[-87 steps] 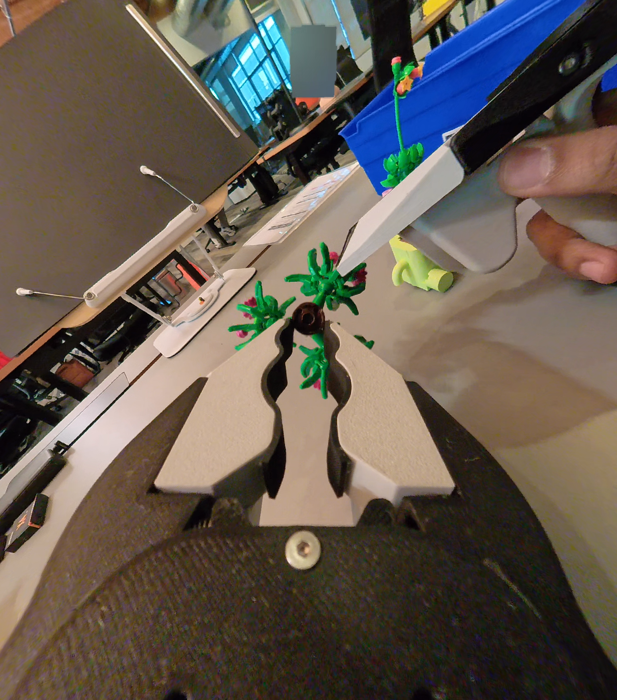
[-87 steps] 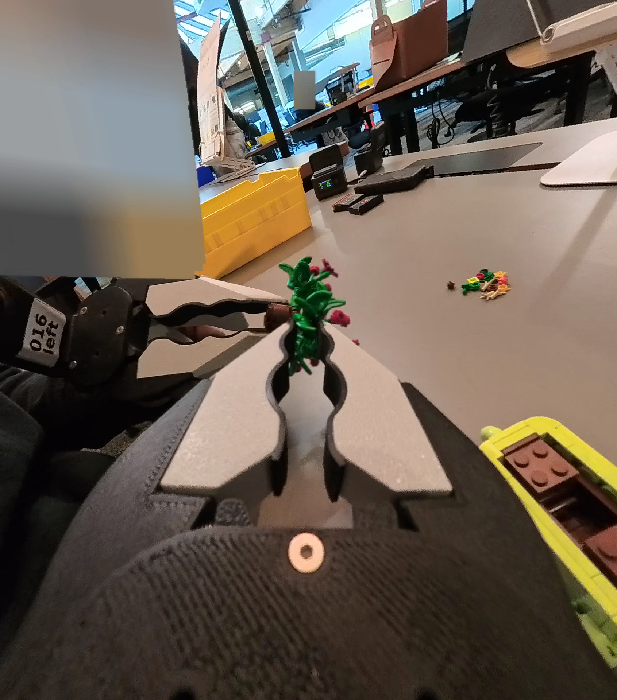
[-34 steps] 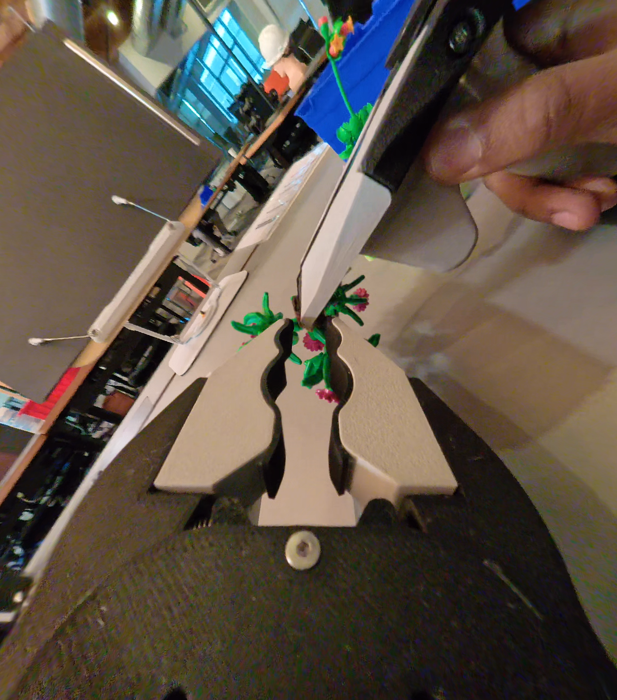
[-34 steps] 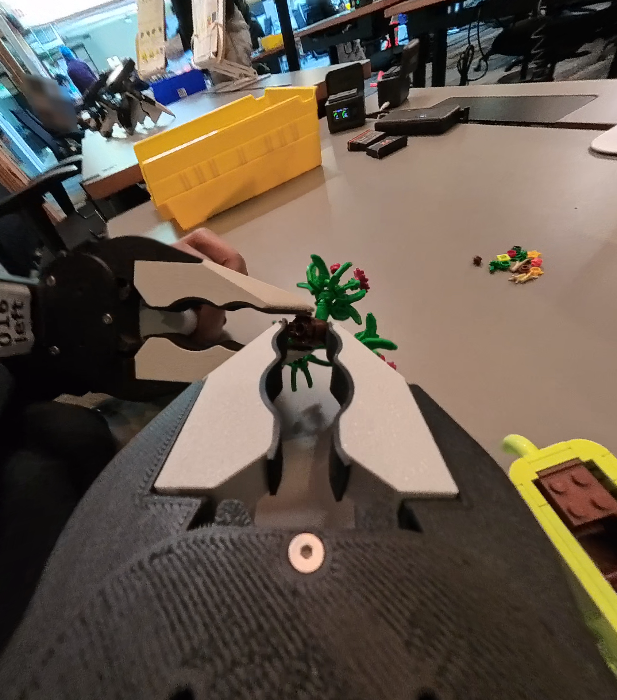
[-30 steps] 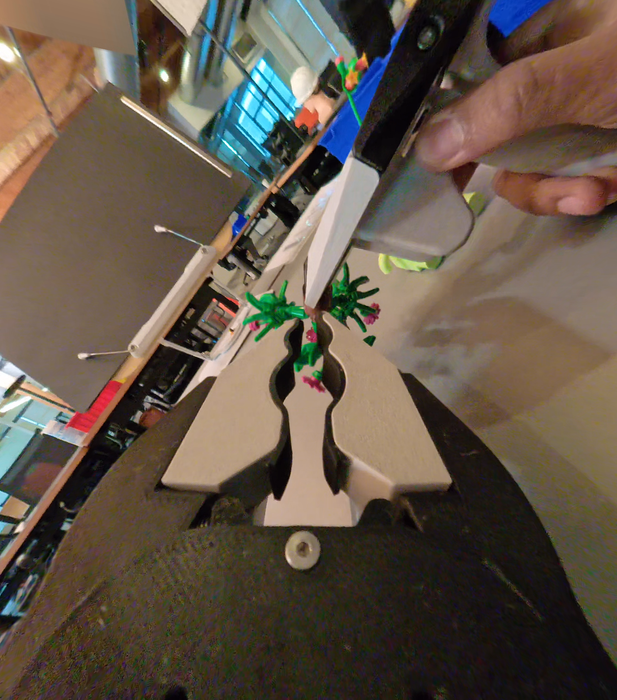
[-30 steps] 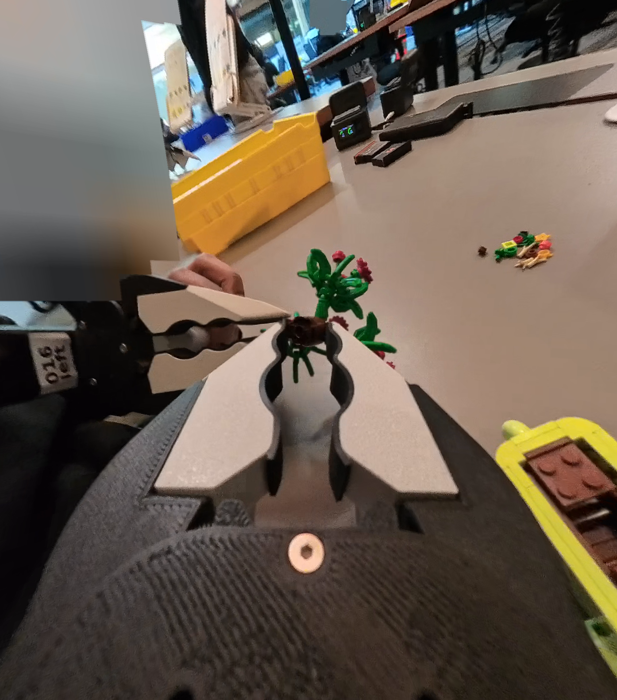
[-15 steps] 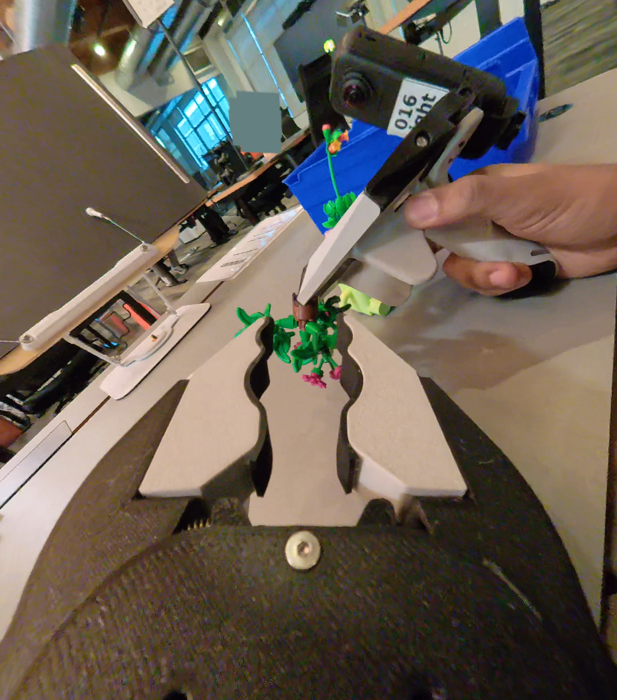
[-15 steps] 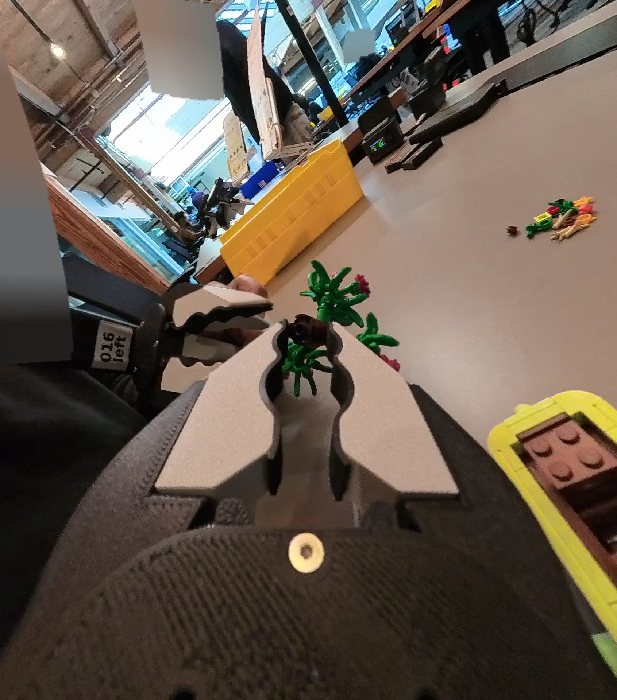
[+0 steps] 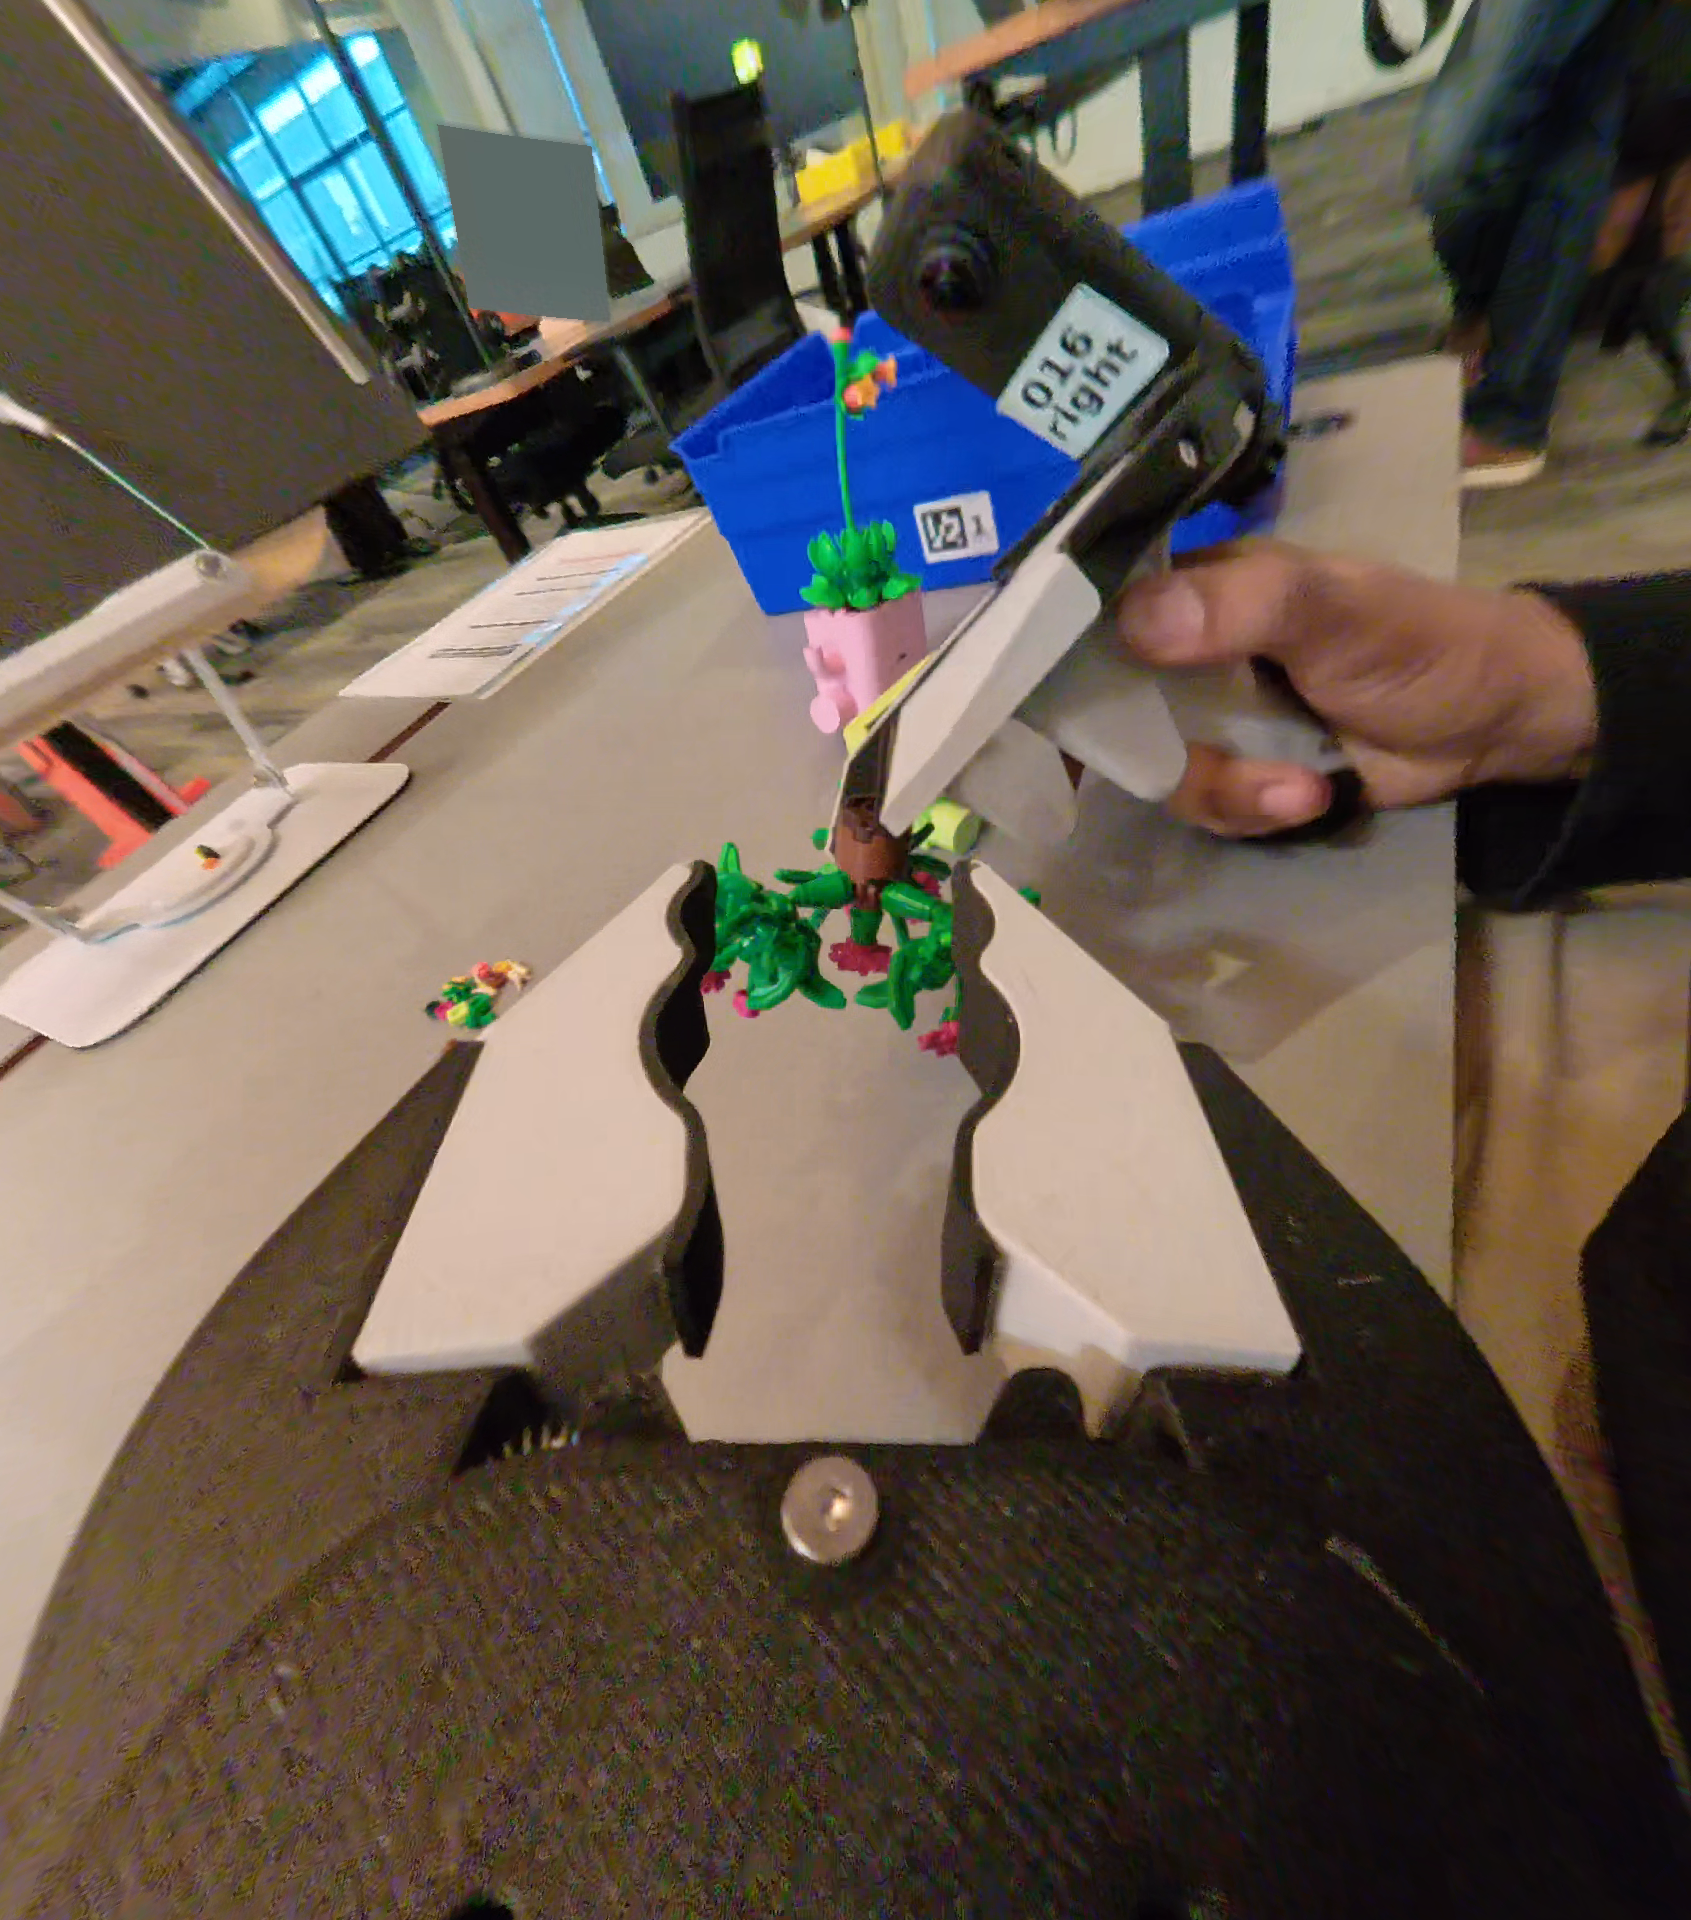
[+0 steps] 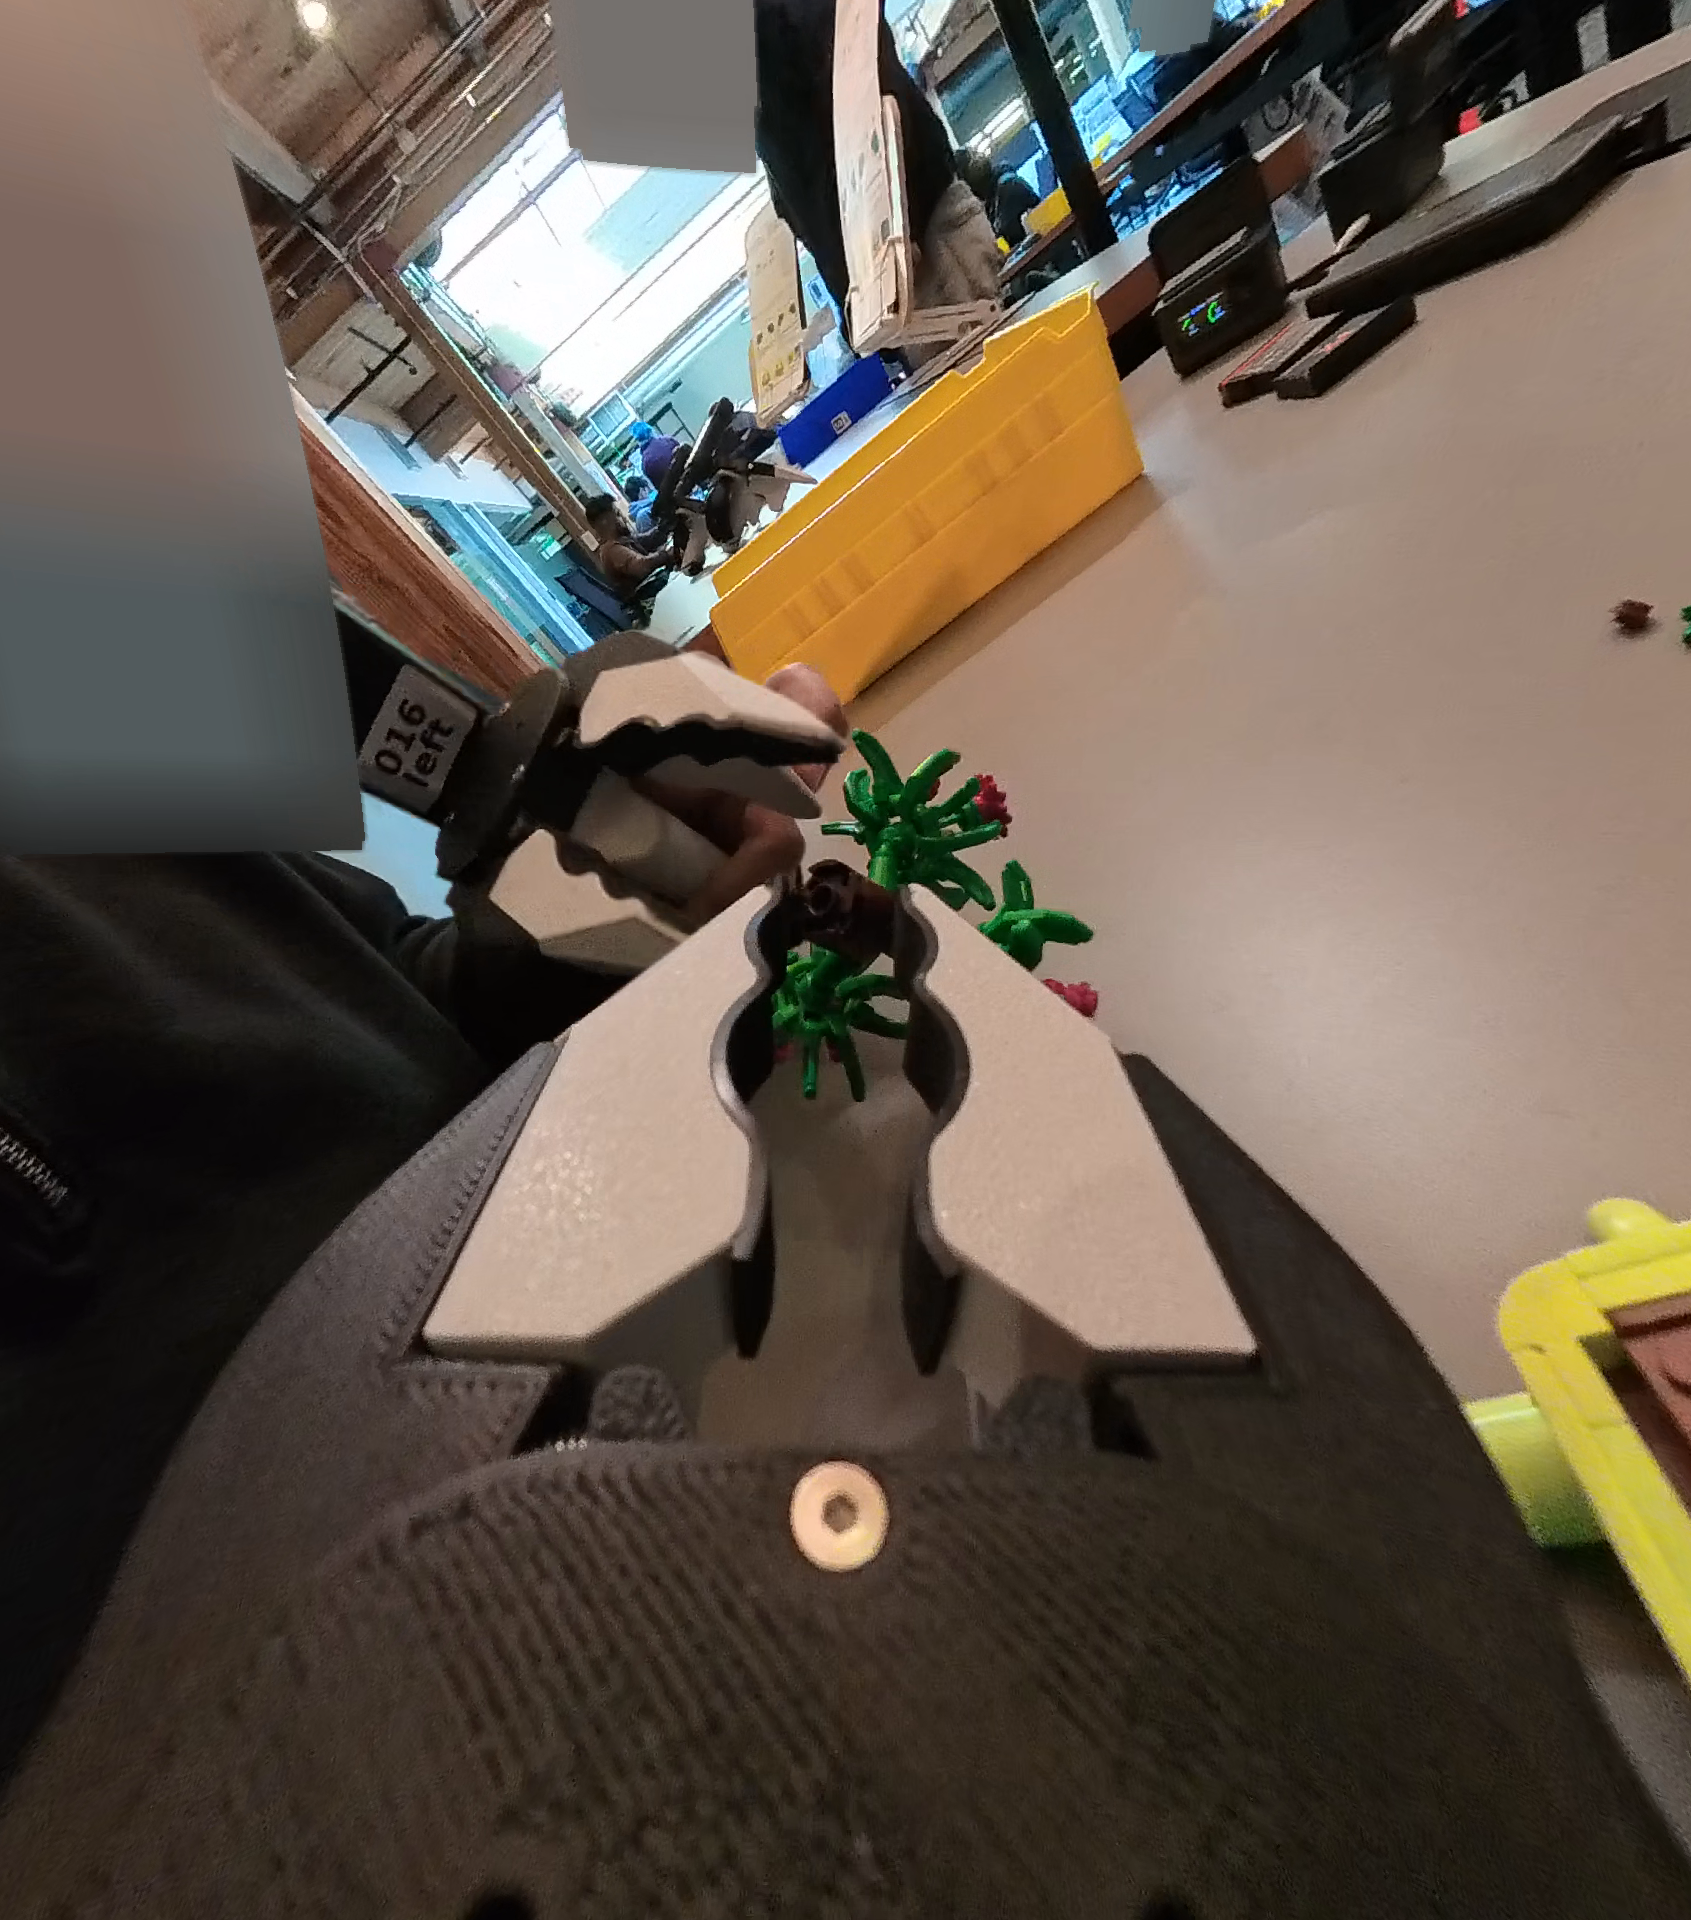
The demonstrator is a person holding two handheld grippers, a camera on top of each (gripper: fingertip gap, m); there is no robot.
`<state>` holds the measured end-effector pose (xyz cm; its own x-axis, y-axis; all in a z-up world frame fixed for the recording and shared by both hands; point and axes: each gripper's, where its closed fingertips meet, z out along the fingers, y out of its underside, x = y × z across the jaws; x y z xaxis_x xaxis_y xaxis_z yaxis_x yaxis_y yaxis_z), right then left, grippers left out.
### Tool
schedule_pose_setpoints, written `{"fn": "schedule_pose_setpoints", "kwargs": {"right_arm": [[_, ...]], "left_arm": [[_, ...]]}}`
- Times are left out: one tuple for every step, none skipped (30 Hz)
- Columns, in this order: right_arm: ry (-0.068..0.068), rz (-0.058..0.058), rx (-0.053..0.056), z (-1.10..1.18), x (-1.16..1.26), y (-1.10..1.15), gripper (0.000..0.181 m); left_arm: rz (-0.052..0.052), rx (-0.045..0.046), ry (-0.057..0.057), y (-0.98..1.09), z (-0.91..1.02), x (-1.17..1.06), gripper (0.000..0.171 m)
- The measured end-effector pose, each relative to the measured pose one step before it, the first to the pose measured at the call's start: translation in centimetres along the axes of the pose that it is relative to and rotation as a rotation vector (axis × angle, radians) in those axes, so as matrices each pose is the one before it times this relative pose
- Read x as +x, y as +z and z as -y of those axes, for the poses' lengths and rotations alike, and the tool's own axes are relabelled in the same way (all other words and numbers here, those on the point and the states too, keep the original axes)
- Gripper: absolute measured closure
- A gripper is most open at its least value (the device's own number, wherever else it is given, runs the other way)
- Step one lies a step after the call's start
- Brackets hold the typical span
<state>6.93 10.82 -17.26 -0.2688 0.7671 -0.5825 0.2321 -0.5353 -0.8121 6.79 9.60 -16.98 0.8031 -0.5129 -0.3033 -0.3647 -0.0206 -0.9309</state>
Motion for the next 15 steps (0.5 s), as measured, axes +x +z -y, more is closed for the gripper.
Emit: {"fn": "schedule_pose_setpoints", "kwargs": {"right_arm": [[-0.0002, -0.0017, -0.0027, -0.039, 0.021, 0.026, 0.164], [0.0001, -0.0037, -0.0025, -0.034, 0.049, 0.036, 0.164], [0.0007, -0.0046, -0.0039, -0.043, 0.07, 0.041, 0.164], [-0.0008, -0.003, -0.0052, -0.07, 0.027, 0.064, 0.164], [-0.003, -0.0032, -0.0057, -0.072, 0.015, 0.058, 0.164], [-0.0048, -0.0034, -0.0061, -0.08, -0.01, 0.077, 0.164], [-0.006, -0.0035, -0.0075, -0.098, -0.019, 0.082, 0.164], [-0.0065, -0.0023, -0.0099, -0.129, -0.038, 0.109, 0.164], [-0.007, 0.0009, -0.0123, -0.163, -0.088, 0.126, 0.164], [-0.0071, 0.0028, -0.0146, -0.198, -0.112, 0.155, 0.164], [-0.0071, 0.006, -0.0166, -0.22, -0.144, 0.17, 0.164], [-0.0064, 0.0099, -0.0167, -0.212, -0.194, 0.165, 0.164], [-0.0041, 0.0064, -0.0125, -0.161, -0.123, 0.124, 0.164], [-0.003, 0.0039, -0.0053, -0.066, -0.079, 0.052, 0.164], [-0.0022, 0.0038, 0.0013, 0.016, -0.073, -0.012, 0.164]], "left_arm": [[0.0129, -0.01078, 0.0321, 0.119, -0.111, 0.121, 0.128], [0.0037, -0.00723, 0.0194, 0.113, -0.03, 0.196, 0.129], [0.0004, -0.00554, 0.0088, 0.111, -0.025, 0.174, 0.129], [0.0055, -0.00635, 0.0062, 0.094, -0.067, 0.043, 0.131], [0.0013, -0.00908, 0.0099, 0.083, -0.178, 0.048, 0.133], [0.0059, -0.00998, 0.0114, 0.063, -0.201, -0.049, 0.134], [0.0087, -0.00759, 0.0106, 0.034, -0.175, -0.103, 0.135], [0.0023, -0.00265, 0.0074, -0.001, -0.076, -0.032, 0.137], [-0.0004, -0.00093, 0.0031, -0.007, -0.004, 0.004, 0.138], [-0.0021, -0.00028, 0.0009, 0.001, 0.023, 0.03, 0.14], [-0.0059, -0.00041, 0.0015, -0.004, 0.004, 0.093, 0.142], [-0.0069, -0.00369, 0.0027, 0.029, -0.076, 0.115, 0.145], [-0.0146, -0.00759, 0.0043, 0.033, -0.16, 0.223, 0.146], [-0.0105, -0.01082, 0.0016, 0.067, -0.224, 0.179, 0.149], [-0.0083, -0.00912, 0.0021, 0.073, -0.185, 0.152, 0.152]]}}
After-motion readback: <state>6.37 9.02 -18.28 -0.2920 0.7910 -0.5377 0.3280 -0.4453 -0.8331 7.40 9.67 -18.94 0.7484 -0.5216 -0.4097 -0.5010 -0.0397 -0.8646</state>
